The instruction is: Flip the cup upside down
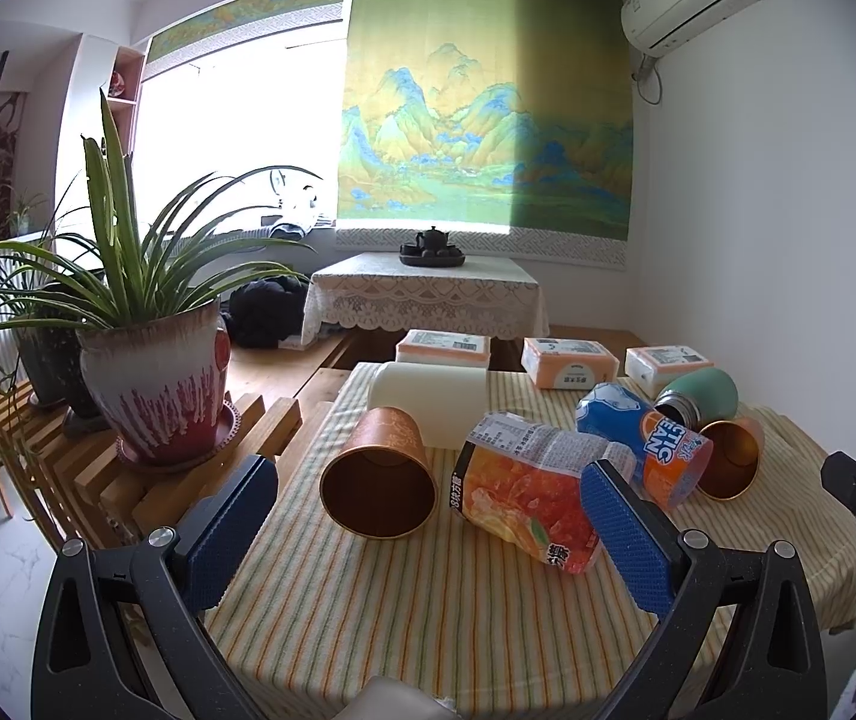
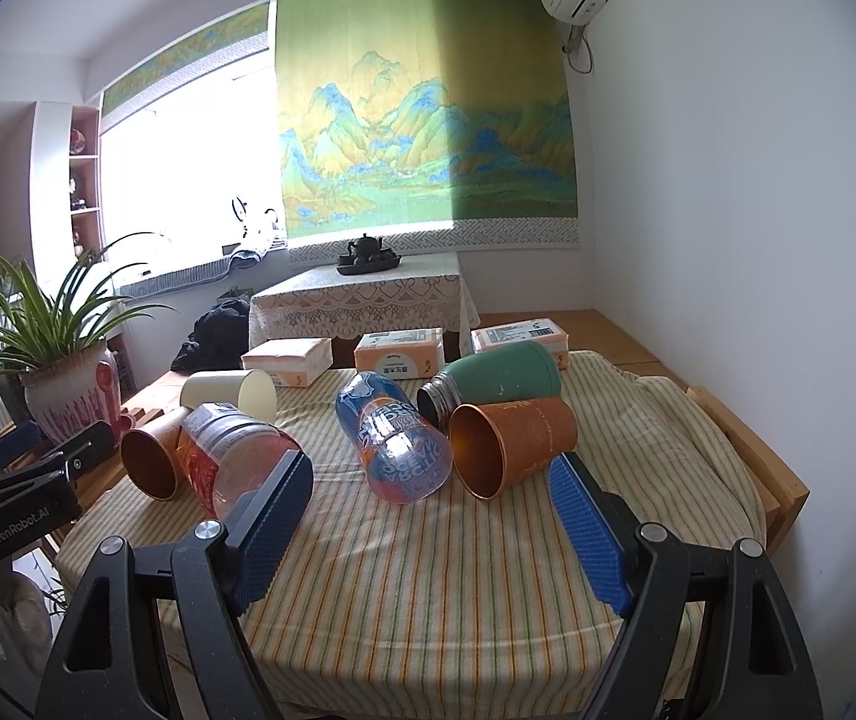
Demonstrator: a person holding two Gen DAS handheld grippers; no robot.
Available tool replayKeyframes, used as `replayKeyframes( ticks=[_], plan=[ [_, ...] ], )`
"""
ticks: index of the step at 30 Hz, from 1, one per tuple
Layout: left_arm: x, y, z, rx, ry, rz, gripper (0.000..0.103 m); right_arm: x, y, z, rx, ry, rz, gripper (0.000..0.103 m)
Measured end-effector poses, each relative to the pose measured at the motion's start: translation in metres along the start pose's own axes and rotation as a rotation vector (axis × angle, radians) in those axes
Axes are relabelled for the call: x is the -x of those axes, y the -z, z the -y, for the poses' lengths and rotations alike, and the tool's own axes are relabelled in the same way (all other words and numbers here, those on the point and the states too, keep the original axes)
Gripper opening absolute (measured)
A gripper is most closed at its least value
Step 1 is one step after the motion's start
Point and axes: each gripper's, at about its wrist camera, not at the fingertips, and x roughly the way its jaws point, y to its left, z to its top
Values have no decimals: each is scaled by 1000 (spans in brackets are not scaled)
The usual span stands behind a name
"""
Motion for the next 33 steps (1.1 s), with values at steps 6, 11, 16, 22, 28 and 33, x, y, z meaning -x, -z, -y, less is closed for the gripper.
replayKeyframes(
  ticks=[6,11,16,22,28,33],
  plan=[
    [0,0,0,3,3,-8,102,-2,-2,0,8,-2,-17,78],
    [-2,1,-4,16,5,-39,102,-6,-3,-3,23,-3,-24,78],
    [-4,3,-11,28,-1,-76,102,-14,-8,-7,15,-39,-16,78],
    [-6,5,-28,22,-34,-47,102,-34,-25,-26,58,-127,-33,78],
    [-8,6,-47,30,-71,-47,102,-67,-43,-60,222,-201,-80,78],
    [-10,3,-59,32,-99,-64,102,-98,-67,-87,316,-272,-148,78]
  ],
)
